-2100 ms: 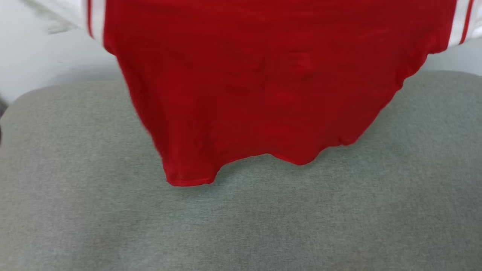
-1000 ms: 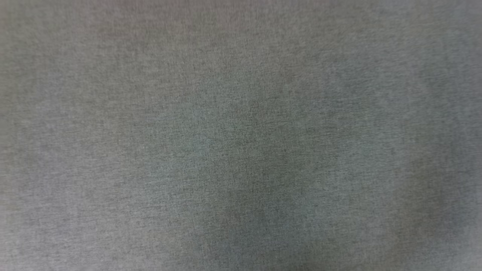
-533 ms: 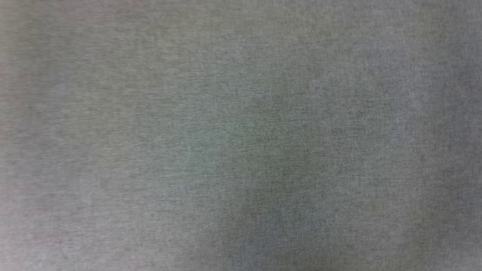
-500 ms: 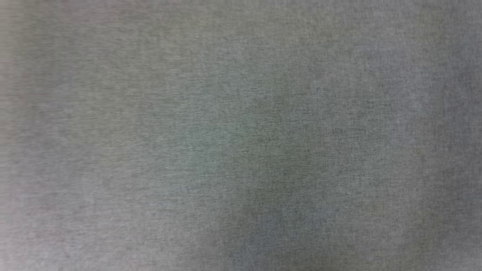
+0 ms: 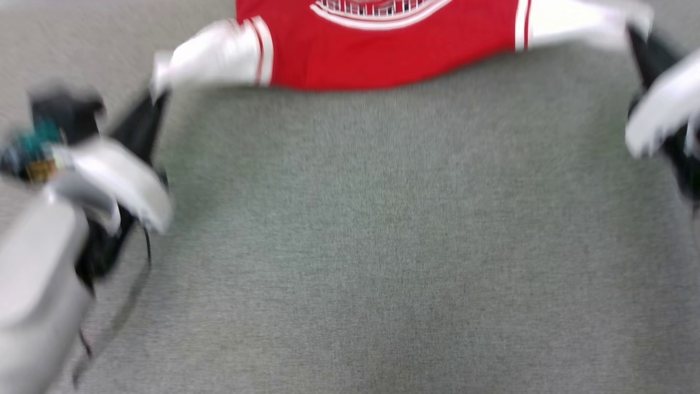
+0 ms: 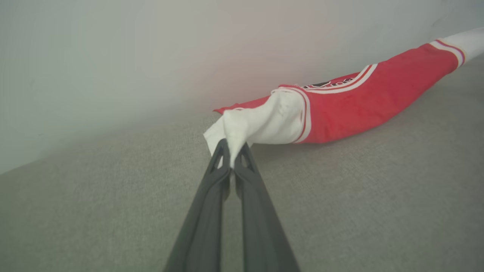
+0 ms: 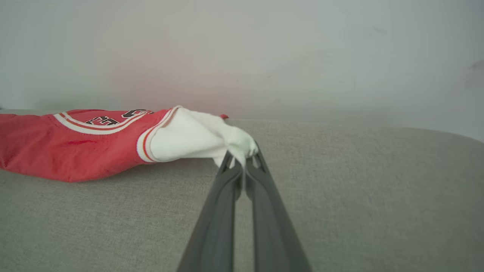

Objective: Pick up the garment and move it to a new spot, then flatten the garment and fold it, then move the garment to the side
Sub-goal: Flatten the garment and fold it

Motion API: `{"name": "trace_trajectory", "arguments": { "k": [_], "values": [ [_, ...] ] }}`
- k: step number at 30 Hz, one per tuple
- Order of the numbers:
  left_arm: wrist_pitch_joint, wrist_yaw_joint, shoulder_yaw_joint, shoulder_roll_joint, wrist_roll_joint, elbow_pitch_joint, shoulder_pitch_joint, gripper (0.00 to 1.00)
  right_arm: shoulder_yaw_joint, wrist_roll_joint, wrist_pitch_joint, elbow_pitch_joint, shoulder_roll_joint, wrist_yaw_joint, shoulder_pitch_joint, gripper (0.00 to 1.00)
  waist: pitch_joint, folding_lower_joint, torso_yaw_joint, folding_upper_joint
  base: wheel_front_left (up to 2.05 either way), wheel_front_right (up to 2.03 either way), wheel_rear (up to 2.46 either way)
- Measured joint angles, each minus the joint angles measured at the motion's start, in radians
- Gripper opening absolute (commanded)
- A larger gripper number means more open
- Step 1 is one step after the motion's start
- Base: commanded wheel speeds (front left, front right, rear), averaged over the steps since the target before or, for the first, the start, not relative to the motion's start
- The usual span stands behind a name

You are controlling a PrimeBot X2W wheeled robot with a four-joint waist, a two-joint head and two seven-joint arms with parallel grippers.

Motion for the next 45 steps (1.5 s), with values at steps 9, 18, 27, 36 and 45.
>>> {"name": "trace_trajectory", "arguments": {
  "k": [9,18,27,36,45],
  "values": [
    [0.030,0.105,-0.019,0.034,-0.089,-0.129,0.338,0.00,0.005,0.118,0.081,-0.188,-0.123,0.000,0.390,0.00,-0.142,-0.0002,0.010,0.0000,0.00,0.00,0.00],
    [0.040,0.137,-0.042,0.078,-0.142,-0.154,0.556,0.00,-0.040,0.124,0.150,-0.312,-0.170,0.000,0.640,0.00,-0.230,-0.0003,0.007,0.0000,0.00,0.00,0.00],
    [0.045,0.159,-0.039,0.115,-0.205,-0.196,0.700,0.00,-0.120,0.145,0.317,-0.452,-0.176,0.001,0.823,0.00,-0.279,-0.0002,-0.004,0.0000,0.00,0.00,0.00],
    [0.070,0.159,-0.110,0.093,-0.165,-0.247,0.734,0.00,-0.187,0.142,0.454,-0.574,-0.117,0.000,0.959,0.98,-0.275,-0.0001,0.005,0.0000,0.00,0.00,0.00],
    [0.126,0.160,-0.109,0.099,-0.162,-0.378,0.667,0.00,-0.269,0.120,0.631,-0.740,-0.050,0.000,0.864,1.00,-0.229,0.0001,0.047,0.0000,0.00,0.00,0.00]
  ]
}}
